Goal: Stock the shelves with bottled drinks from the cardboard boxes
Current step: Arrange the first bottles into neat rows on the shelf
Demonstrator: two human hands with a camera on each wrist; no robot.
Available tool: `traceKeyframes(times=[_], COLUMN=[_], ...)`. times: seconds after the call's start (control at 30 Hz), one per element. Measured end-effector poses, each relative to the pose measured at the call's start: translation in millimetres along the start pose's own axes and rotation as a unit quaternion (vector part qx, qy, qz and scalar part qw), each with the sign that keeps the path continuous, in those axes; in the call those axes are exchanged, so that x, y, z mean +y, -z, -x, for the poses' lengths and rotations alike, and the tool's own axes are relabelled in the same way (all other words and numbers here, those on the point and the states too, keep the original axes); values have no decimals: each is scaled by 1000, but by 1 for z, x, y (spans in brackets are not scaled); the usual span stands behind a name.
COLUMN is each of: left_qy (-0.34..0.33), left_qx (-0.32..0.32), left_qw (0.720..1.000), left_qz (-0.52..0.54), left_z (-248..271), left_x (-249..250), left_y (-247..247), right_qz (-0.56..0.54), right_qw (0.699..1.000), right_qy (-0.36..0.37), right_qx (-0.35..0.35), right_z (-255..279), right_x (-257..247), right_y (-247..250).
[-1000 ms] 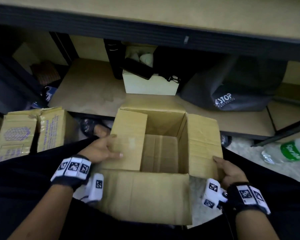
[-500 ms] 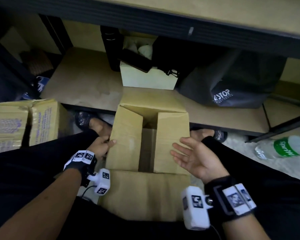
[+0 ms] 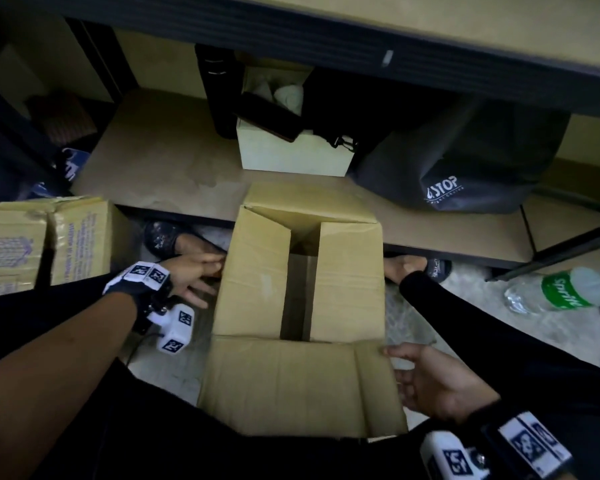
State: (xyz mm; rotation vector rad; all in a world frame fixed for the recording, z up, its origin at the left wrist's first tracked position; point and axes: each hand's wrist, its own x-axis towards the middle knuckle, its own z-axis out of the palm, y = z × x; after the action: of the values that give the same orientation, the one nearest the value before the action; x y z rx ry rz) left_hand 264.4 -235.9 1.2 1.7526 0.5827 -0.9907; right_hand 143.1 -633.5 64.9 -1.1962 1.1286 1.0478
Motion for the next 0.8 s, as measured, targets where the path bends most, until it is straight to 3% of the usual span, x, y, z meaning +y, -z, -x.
traceKeyframes(times=[0.23,0.33,0.43,0.53,0.6,0.7,0.8], left_qy=[0,-33,-38,-49,-78,-180,-212], left_qx=[-38,-34,-17,-11,-1,2,9], left_qw=[998,995,990,984,987,983,977], left_qz=[51,93,132,168,143,30,-13], left_z=[11,9,6,0,-5,-19,-44], left_x=[-17,-26,-32,-29,-26,-35,-58], left_y=[3,-11,-17,-21,-28,-36,-37], right_qz=[5,-92,-190,-216,-196,-157,-145], right_qw=[997,993,974,962,962,955,935], right_qy=[76,69,120,165,190,243,298], right_qx=[23,12,-19,-23,1,68,126], right_z=[-11,-12,-14,-16,-22,-42,-60], right_x=[-16,-34,-52,-73,-94,-135,-177], right_y=[0,11,17,5,-7,-23,-39])
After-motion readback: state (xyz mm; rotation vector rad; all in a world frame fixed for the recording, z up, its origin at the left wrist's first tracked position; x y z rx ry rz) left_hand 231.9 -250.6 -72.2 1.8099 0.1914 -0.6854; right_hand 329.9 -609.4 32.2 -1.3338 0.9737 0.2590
